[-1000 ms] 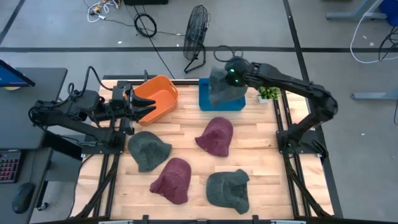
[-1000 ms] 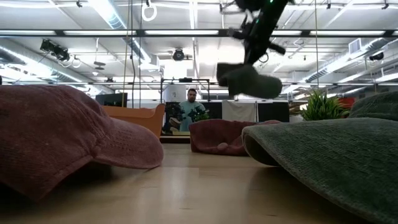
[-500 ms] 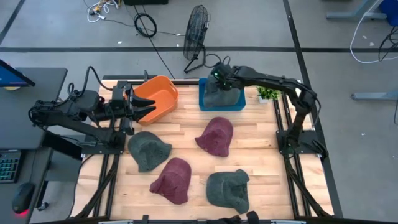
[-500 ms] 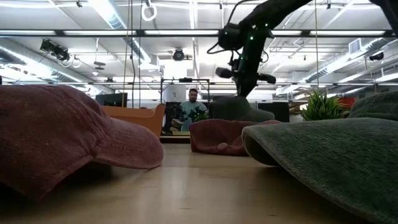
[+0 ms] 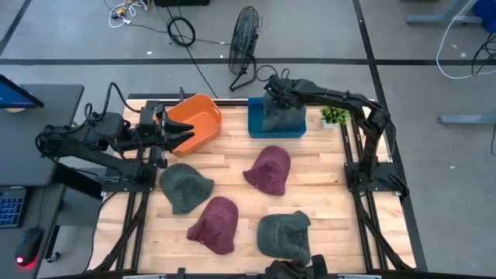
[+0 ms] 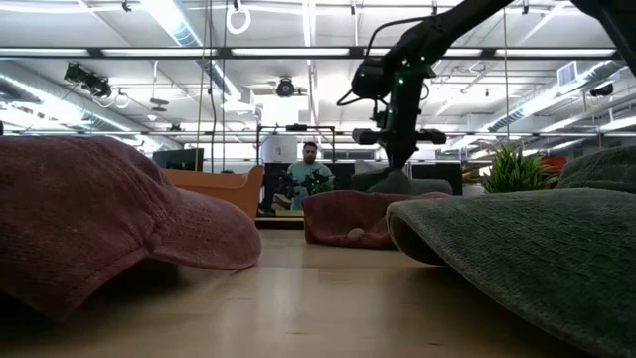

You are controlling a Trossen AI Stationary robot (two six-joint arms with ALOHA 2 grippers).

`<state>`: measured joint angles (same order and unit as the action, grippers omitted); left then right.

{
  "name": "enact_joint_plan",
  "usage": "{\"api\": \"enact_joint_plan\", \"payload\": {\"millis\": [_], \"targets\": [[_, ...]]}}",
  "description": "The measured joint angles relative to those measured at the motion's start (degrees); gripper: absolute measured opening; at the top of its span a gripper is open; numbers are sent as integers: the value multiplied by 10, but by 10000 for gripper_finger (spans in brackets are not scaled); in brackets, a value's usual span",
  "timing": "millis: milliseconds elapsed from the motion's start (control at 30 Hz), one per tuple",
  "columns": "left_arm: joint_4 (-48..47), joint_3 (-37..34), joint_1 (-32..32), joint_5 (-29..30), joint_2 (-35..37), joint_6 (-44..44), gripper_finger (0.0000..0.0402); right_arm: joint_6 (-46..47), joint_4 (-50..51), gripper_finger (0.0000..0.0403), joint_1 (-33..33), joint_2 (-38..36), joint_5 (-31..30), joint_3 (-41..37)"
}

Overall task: Pick & Place hat
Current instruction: Put the top right black cap into the blue bin, then put the bottom black cap into the blue bin

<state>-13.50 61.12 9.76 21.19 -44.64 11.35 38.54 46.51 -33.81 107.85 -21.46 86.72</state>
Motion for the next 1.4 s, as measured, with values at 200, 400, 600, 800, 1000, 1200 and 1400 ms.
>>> {"api": "enact_joint_plan", "payload": {"millis": [200, 400, 600, 800, 1000, 1200, 1400], "targets": [[0, 0, 0, 0, 0, 0, 110, -2, 5, 0, -2, 6, 30, 0], [0, 0, 0, 0, 0, -1, 110, -2, 11, 8, 2, 31, 50, -3], [0, 0, 0, 0, 0, 0, 110, -4, 11, 51, 2, 34, 60, -3], [0, 0, 0, 0, 0, 0, 110, -38, 21, 107, 2, 32, 61, -3], [0, 0, 0, 0, 0, 0, 110, -108, 46, 163, 8, 6, 99, -3], [-1, 0, 0, 0, 0, 0, 110, -188, 64, 185, 30, -81, 100, 10], [0, 0, 0, 0, 0, 14, 110, -232, 70, 176, 71, -207, 130, 34]]}}
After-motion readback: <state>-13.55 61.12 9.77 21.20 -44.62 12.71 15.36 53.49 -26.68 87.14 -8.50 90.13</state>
